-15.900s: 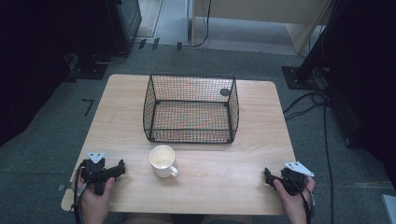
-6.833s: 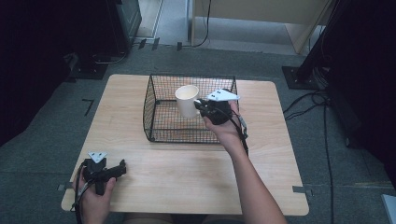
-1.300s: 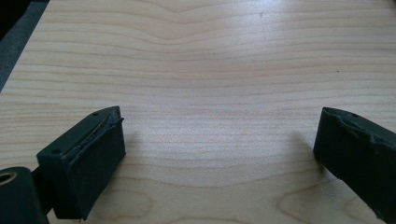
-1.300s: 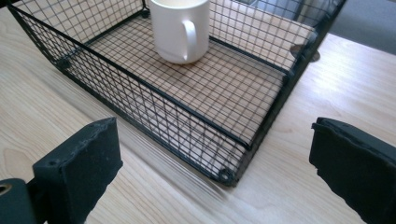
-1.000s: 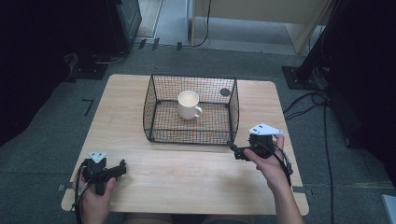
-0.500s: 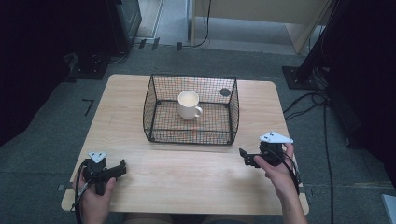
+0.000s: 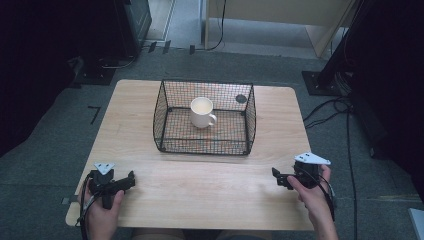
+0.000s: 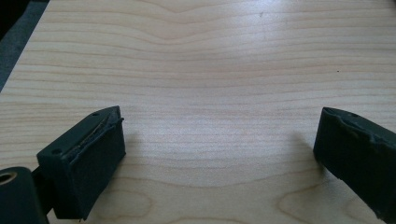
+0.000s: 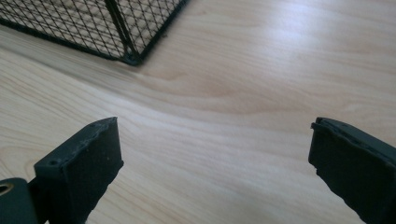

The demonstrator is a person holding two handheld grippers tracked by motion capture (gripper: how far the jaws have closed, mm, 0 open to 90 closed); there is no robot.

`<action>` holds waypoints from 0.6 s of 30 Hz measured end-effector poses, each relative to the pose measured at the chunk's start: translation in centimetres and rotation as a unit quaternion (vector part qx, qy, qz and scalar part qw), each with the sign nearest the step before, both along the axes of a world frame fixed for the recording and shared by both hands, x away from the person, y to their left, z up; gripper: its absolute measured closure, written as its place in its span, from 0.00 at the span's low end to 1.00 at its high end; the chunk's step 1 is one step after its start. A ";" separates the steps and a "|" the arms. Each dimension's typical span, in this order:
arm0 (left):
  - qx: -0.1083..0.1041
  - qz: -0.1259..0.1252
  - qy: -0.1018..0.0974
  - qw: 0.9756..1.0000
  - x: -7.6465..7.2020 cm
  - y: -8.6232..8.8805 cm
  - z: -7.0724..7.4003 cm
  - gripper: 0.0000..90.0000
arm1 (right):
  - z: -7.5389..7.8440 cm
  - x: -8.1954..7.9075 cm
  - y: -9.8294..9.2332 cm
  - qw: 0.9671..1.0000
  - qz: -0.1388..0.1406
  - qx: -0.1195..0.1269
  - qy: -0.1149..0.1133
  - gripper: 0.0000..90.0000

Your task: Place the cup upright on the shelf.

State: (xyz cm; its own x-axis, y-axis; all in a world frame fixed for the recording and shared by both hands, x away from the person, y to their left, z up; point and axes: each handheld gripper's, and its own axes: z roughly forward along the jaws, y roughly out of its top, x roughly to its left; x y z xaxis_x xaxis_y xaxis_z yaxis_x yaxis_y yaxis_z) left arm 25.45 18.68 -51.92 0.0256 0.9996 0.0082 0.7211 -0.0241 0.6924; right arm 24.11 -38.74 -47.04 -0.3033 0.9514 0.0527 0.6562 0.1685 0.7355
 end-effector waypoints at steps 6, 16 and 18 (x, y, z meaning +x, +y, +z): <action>0.000 0.000 0.000 1.000 0.0 0.0 0.0 0.02 | -1.4 -1.1 -1.4 1.000 -0.019 -0.001 0.007 0.04; 0.001 0.000 0.000 1.000 0.0 0.0 0.0 0.03 | -3.9 -2.8 -2.8 0.998 -0.051 -0.013 0.031 0.03; 0.001 0.000 0.000 1.000 0.0 0.0 0.0 0.03 | -4.3 -3.1 -3.0 0.998 -0.055 -0.015 0.035 0.03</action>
